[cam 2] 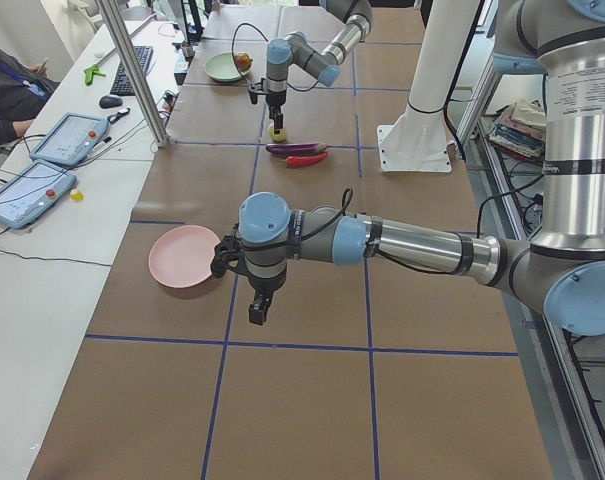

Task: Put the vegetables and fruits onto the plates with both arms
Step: 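Lower the right gripper and grasp the pale peach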

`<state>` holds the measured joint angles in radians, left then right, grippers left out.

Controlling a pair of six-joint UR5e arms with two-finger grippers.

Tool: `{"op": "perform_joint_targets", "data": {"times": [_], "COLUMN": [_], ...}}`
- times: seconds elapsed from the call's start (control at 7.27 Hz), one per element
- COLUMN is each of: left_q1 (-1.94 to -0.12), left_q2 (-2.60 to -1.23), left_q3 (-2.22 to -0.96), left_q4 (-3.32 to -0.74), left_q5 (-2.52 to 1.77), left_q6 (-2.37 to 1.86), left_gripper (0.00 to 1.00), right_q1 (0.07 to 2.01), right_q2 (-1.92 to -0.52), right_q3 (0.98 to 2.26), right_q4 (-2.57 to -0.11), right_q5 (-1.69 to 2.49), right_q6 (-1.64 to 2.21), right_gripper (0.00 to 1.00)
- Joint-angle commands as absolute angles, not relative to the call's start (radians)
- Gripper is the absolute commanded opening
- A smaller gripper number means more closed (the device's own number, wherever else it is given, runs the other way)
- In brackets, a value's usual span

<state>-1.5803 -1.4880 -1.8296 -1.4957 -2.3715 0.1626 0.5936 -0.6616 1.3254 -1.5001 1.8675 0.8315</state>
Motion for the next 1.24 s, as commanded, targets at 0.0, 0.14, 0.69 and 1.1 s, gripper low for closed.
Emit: {"op": "perform_joint_targets", "data": {"times": [0.0,0.14,0.69,1.1], "left_q1": [-1.58,-1.58,-1.58,-1.58], "left_q2": [-1.489,-1.488,-1.488,-1.488], "left_q3": [-1.829,-1.829,-1.829,-1.83], "left_q4": [-1.496,-1.496,-1.497,-1.496], "left_q5": [-2.372,-2.372,-2.372,-2.372], "left_q6": [0.163,0.163,0.163,0.163], "left_gripper": [1.0,1.0,1.0,1.0], "right_q1": [0.58,0.574,0.568,0.706], "right_q2": [-0.679,-0.689,-0.692,-0.684], "right_q3": [1.322,1.321,1.316,1.351], "right_q4": [-1.517,-1.517,-1.517,-1.549], "right_q5": [1.861,1.859,1.853,1.934], "right_q6": [0.802,0.799,0.776,0.744], "right_gripper": [1.0,1.0,0.26,0.01]}}
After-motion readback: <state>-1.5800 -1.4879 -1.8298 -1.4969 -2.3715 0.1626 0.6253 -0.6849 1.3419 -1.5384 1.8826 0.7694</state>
